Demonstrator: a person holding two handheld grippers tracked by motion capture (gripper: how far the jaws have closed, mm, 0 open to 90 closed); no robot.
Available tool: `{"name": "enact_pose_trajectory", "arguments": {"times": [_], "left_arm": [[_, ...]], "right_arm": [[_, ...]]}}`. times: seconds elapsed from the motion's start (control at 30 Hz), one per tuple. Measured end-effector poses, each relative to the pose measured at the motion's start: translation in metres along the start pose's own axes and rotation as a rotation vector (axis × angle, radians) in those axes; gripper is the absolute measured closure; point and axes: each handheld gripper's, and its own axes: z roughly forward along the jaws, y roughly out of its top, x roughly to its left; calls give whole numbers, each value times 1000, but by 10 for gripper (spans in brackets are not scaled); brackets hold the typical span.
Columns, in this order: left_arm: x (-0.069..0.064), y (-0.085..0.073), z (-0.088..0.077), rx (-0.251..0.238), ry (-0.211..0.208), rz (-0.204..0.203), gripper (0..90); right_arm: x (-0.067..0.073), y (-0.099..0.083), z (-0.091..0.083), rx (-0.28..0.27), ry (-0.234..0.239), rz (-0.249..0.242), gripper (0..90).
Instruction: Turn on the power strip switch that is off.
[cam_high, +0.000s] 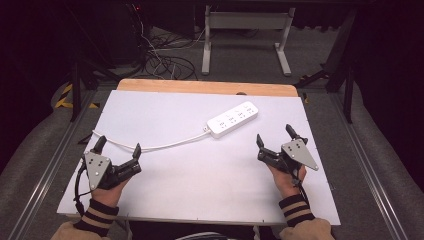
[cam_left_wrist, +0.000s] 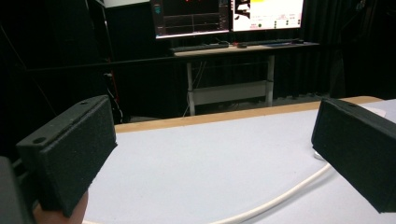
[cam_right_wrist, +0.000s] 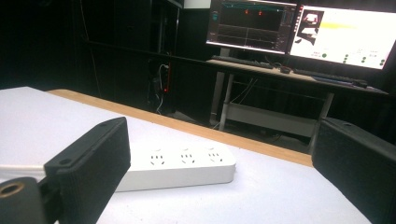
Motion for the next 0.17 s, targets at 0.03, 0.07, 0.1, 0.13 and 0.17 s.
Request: {"name": "enact_pose_trajectory", "arguments": {"times": [0.03,0.07,0.1,0.13,0.17], "left_arm": [[0,0,0,1,-1,-3,4],[0,0,0,2,-2,-3,4],[0,0,1,3,-2,1,4],[0,0,1,5,1,4,4],[0,0,1,5,0,2,4]], "right_arm": [[0,0,0,2,0,4,51],[0,0,1,3,2,6,51],[0,0,1,6,8,9,51],[0,-1,2,11,13,12,51],[0,-1,2,14,14,10,51]]}}
